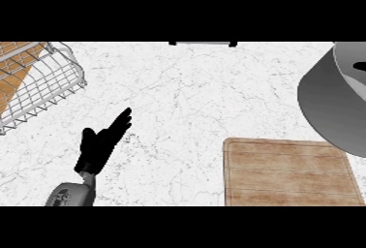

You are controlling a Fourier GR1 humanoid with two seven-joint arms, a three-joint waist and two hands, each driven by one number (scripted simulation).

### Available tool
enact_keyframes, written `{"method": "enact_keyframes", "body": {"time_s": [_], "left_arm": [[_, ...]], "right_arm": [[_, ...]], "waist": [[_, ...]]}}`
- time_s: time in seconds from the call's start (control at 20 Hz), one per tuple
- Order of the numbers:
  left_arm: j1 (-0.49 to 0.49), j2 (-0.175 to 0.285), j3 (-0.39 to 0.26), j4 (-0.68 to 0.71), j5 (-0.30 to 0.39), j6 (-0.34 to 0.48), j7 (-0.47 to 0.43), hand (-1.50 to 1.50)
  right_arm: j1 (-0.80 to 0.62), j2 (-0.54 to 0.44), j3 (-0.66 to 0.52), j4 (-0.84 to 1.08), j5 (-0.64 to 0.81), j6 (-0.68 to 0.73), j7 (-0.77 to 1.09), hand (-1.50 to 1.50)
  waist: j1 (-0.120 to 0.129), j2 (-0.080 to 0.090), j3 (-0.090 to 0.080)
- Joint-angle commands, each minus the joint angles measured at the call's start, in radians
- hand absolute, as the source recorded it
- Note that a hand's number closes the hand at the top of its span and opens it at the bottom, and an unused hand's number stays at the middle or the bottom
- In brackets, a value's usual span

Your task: Pick the can from the cutting board and place it in the pot

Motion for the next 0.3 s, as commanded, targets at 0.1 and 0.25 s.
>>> {"method": "enact_keyframes", "body": {"time_s": [0.1,0.25], "left_arm": [[0.013,0.016,0.018,-0.035,0.023,-0.014,0.023,0.00],[0.005,0.013,0.020,-0.019,0.016,-0.006,0.034,0.00]], "right_arm": [[0.065,-0.115,-0.152,-0.010,-0.143,0.044,-0.089,-1.50],[0.097,-0.160,-0.188,-0.005,-0.180,0.121,-0.115,-1.50]], "waist": [[-0.007,-0.005,0.000],[-0.009,-0.004,0.000]]}}
